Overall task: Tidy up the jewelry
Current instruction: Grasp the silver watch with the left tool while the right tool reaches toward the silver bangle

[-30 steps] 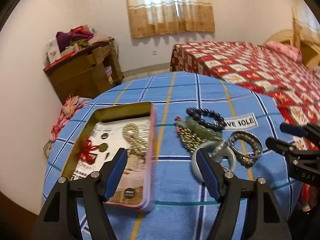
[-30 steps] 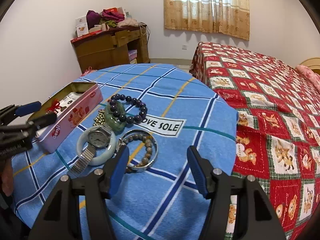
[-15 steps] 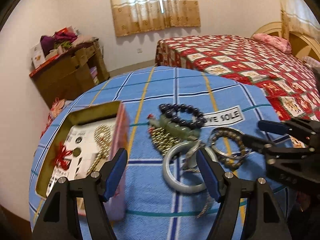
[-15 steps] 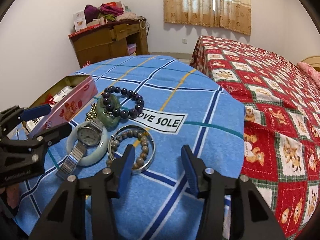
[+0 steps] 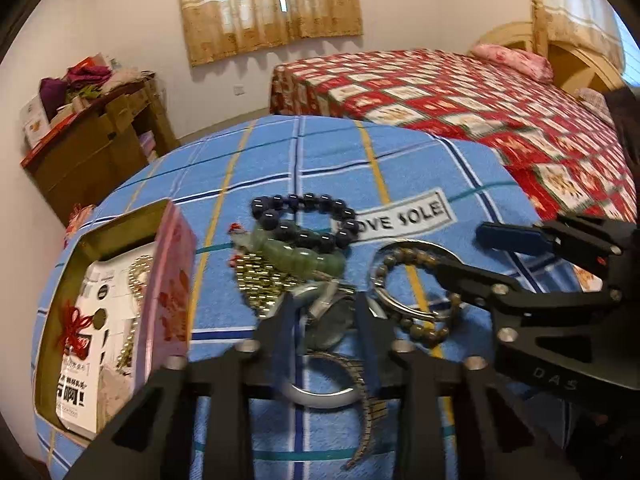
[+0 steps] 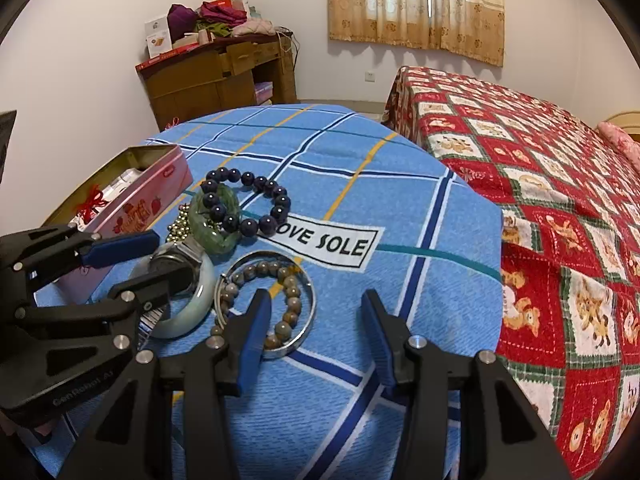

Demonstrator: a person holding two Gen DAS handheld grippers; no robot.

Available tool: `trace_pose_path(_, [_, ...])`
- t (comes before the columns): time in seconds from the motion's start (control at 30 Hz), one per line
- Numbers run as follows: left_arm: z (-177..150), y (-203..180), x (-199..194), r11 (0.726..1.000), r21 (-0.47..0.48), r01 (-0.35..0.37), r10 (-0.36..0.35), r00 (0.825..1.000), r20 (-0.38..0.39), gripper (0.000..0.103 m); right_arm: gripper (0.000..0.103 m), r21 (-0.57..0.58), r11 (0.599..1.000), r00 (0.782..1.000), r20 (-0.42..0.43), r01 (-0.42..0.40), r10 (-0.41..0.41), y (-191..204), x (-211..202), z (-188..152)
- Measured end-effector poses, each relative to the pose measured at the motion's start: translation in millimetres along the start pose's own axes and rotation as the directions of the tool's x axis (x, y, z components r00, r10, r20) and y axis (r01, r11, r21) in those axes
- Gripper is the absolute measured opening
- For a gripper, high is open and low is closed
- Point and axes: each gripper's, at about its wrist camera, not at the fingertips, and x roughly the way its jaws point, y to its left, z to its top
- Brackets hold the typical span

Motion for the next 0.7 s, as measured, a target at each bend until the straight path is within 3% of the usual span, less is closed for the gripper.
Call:
trace_pose_path(0.1, [-0.6,-2.0,-4.1,1.0,0.011,0.014,-0.014,1.0,0.014,0.01,0.05,-0.002,1.0,1.0,-0.002,0.003,-0.003,1.0,1.4,0.4])
trace_pose_path(0.23, [-1.4,5.0,-9.1,1.0,-0.015,0.027,-0.026,0.999,0.022,0.009,0.029,0.004,1.0,1.0,-0.009,-0.001,0.002,-0.5,2.9,1.7])
trace_pose_path(0.4, [-1.8,11.3,-20.5,0.998,-0.041,0.048,-0.046,0.998,0.047,0.009,0.027,0.008,1.0,1.0,-0.014,-0.001,0.001,0.7,5.9,3.1])
trace_pose_path(0.7, [6.2,26.9,-57.7,0.998,-0.063,0.022,-0.013,0.99,0.138,0.009,0.027,0.022,1.0,1.0,0.006,0.02,-0.02,-2.5,-0.4,7.7])
